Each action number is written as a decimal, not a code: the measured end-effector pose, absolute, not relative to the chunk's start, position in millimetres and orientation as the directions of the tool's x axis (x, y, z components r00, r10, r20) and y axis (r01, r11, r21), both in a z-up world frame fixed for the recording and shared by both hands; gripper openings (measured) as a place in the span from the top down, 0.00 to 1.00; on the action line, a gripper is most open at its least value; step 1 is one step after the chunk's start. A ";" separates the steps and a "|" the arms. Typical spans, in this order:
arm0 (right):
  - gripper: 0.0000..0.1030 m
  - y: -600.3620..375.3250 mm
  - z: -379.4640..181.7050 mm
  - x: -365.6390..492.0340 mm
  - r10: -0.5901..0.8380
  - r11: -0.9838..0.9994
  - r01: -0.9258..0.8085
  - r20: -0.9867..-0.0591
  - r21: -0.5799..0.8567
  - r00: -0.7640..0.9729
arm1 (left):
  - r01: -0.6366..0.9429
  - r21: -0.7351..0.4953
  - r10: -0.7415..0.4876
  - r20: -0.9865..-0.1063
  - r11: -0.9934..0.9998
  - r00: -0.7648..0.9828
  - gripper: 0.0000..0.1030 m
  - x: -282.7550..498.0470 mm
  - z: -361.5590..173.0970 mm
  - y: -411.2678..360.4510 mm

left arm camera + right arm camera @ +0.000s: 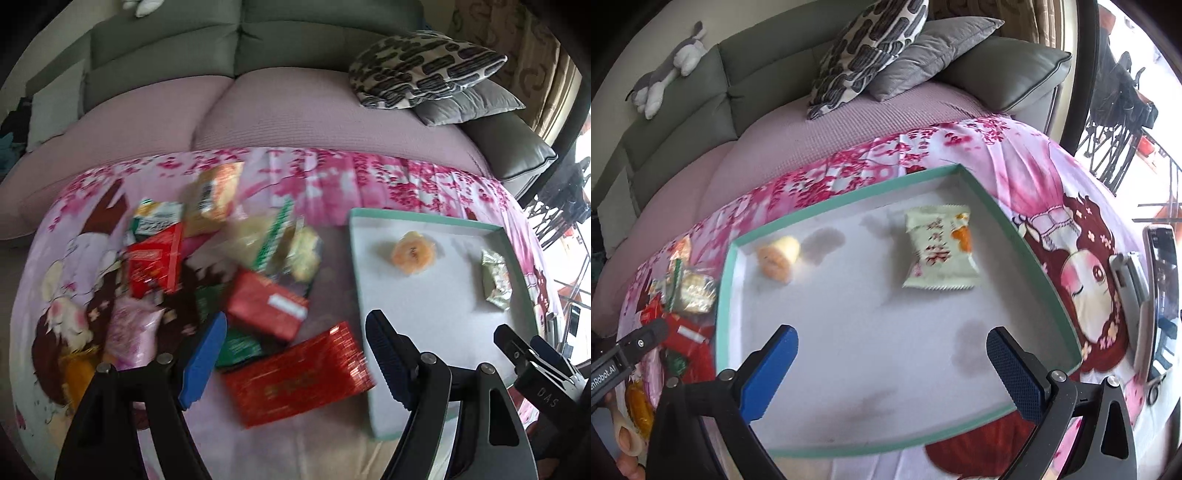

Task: Organize snacks
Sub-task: 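Move both open tools back over the snack pile, then grasp the yellow bread packet with the left tool, then grasp the pink-purple packet with the right tool while the left tool holds the bread, then carry both packets into the tray and open both tools to release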

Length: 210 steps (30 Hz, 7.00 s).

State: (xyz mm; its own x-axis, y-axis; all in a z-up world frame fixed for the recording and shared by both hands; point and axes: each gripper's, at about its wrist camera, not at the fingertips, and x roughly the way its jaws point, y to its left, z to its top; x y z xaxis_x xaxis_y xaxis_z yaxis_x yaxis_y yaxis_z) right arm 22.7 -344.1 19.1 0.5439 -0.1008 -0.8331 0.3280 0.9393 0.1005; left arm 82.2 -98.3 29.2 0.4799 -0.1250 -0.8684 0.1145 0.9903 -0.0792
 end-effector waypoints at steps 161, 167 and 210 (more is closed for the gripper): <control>0.60 1.0 -46.1 83.5 0.024 0.992 -0.124 -0.891 -0.036 0.454 | -0.256 -0.223 -0.113 -0.917 0.941 0.383 0.59 95.6 -37.9 148.1; 0.60 -4.7 -35.6 75.6 0.038 0.992 -0.123 -0.879 -0.024 0.475 | -0.249 -0.212 -0.100 -0.912 0.945 0.397 0.59 93.4 -30.0 144.0; 0.60 -255.1 44.7 59.7 -0.064 0.958 0.261 -0.800 0.118 0.596 | 0.144 -0.108 -0.167 -0.851 0.984 0.499 0.59 90.1 35.2 -72.9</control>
State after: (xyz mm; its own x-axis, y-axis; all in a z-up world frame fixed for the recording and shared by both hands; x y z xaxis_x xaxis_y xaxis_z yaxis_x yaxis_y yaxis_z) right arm 59.7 -255.1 44.7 0.5961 -0.0639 -0.8004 0.2612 0.9580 0.1180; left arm 90.1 -72.9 35.2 0.4986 -0.1666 -0.8507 0.1437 0.9837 -0.1084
